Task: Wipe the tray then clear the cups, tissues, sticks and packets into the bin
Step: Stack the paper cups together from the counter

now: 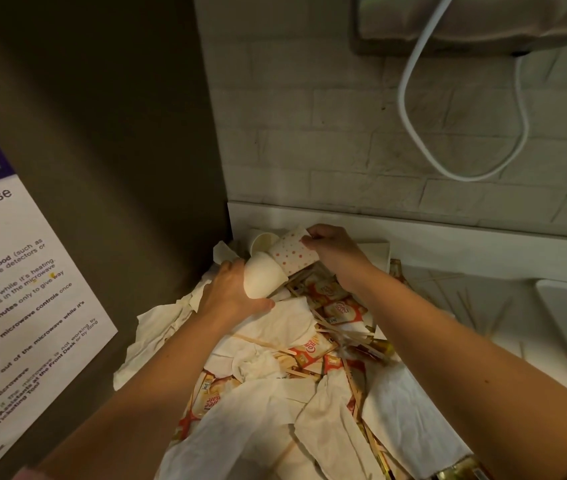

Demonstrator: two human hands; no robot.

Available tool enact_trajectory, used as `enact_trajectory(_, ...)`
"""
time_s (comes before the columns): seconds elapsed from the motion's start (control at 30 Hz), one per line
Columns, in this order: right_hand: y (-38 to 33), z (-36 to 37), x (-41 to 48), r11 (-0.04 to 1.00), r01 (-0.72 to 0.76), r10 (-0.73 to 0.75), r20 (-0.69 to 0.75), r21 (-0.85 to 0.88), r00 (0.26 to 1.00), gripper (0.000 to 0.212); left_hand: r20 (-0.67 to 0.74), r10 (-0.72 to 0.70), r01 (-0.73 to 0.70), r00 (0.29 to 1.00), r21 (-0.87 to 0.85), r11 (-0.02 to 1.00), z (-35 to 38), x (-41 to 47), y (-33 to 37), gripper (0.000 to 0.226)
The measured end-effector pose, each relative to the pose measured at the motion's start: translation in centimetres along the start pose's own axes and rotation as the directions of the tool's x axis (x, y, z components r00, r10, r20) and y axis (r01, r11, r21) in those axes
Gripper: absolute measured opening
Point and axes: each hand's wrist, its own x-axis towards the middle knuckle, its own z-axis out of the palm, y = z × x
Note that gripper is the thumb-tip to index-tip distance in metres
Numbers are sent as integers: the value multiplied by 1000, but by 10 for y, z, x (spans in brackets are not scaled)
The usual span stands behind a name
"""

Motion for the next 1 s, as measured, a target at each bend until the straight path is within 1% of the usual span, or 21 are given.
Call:
enact_trajectory(0.13,0,8,-4,998,-21,24,50,-62,998,24,-7,22,-22,1000,2,1000,1,-1,3,86)
enact_trajectory(0.27,1,17,-7,993,45,-31,127,-108,991,24,-51,27,-28,998,-12,1000,1,-1,8,88)
enact_trajectory(0.43,1,26,-11,983,106,-69,236,-148,969,34,-100,25,-30,995,-48,998,1,2,12,89)
enact_trajectory(0.53,2,25,-12,975,144,-100,245,-169,964,33,-114,29,-39,993,-86,996,3,2,14,87)
enact_trajectory(0.6,4,20,-9,962,186,-151,179,-201,972,30,-125,34,-50,992,-125,991,4,2,12,86)
enact_trajectory(0.63,6,14,-5,946,203,-176,126,-251,976,29,-128,34,-51,991,-135,989,4,2,11,86)
enact_trajectory(0.67,9,7,-2,917,210,-201,60,-338,978,29,-129,31,-49,991,-138,989,5,3,9,86)
enact_trajectory(0.7,15,0,3,889,184,-214,-26,-420,977,30,-130,30,-48,991,-139,989,5,3,8,85)
enact_trajectory(0.73,22,-9,8,882,130,-213,-138,-452,967,31,-131,29,-48,991,-139,989,5,4,6,85)
enact_trajectory(0.77,28,-17,12,904,50,-181,-275,-425,944,33,-134,30,-48,991,-135,990,5,5,4,84)
enact_trajectory(0.8,34,-25,16,929,-37,-126,-408,-369,904,37,-137,28,-45,990,-125,991,6,5,2,83)
enact_trajectory(0.83,40,-31,20,938,-126,-58,-507,-322,860,43,-140,24,-40,990,-109,993,7,5,0,81)
enact_trajectory(0.87,43,-38,23,933,-213,11,-569,-290,822,50,-140,18,-32,990,-97,995,8,5,-1,79)
enact_trajectory(0.93,50,-48,26,903,-350,130,-616,-251,777,60,-137,6,-19,991,-99,995,10,5,-5,78)
enact_trajectory(1.0,58,-54,28,875,-430,213,-620,-224,755,63,-137,1,-15,991,-103,995,11,4,-7,79)
